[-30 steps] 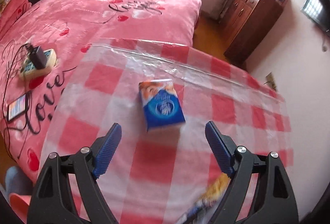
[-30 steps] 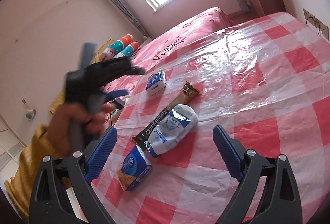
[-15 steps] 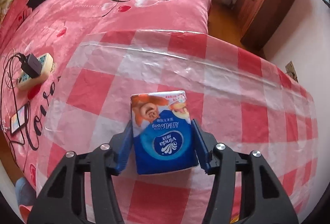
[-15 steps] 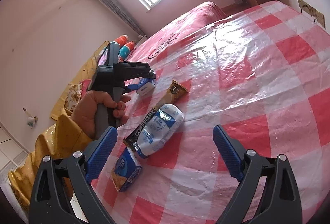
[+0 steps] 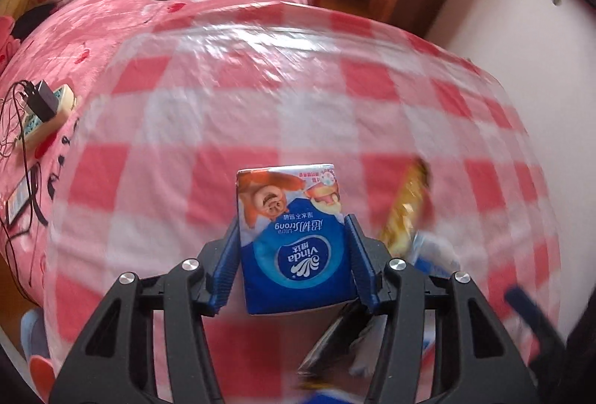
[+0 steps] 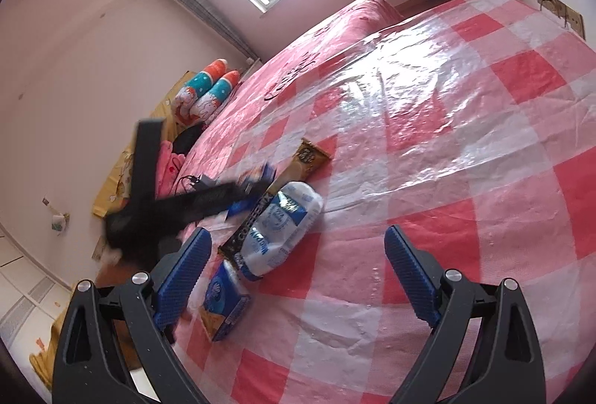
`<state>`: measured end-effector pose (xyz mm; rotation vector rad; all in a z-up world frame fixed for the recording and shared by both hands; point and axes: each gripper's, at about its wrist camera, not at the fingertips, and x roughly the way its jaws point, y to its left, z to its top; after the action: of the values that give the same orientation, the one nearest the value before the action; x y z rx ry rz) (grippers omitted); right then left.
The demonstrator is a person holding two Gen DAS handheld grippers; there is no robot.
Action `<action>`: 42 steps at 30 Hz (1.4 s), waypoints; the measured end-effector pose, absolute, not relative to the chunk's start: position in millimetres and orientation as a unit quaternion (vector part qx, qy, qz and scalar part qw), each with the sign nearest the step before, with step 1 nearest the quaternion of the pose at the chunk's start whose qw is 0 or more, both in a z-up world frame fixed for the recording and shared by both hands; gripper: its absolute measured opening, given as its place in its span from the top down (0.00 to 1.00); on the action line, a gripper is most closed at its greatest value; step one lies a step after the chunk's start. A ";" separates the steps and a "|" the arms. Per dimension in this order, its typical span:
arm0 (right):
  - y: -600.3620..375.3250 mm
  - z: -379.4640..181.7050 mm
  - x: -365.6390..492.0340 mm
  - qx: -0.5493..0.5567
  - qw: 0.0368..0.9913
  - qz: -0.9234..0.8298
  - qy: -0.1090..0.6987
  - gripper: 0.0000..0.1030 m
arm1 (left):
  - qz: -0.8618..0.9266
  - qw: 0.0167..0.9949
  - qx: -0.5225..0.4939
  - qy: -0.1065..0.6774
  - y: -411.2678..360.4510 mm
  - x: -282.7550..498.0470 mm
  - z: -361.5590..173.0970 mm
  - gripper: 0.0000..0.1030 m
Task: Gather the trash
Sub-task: 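Grasp the blue Vinda tissue pack with the left tool while the right tool grasps the white milk bag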
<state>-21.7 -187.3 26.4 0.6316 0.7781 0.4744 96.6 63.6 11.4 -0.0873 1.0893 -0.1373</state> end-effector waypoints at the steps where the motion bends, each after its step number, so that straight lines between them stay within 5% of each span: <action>1: -189.8 25.7 -21.5 0.303 0.850 0.223 0.370 0.10 | -0.075 0.852 -0.042 0.517 59.2 85.2 11.8 0.47; 12: -185.0 29.2 -16.8 0.237 0.869 0.199 0.385 0.10 | -0.131 0.846 -0.070 0.512 37.9 18.4 13.3 0.47; 20: -160.0 24.8 -9.6 0.159 0.879 0.174 0.414 0.29 | -0.111 0.863 -0.091 0.484 54.3 -0.1 22.0 0.47; 42: -117.5 23.6 0.9 0.038 0.888 0.153 0.432 0.40 | -0.093 0.872 -0.159 0.454 108.4 -32.0 31.2 0.47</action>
<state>0.9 -117.5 23.6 0.0790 0.8969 0.3181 -32.0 108.4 31.2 -0.3316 0.9481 -0.1937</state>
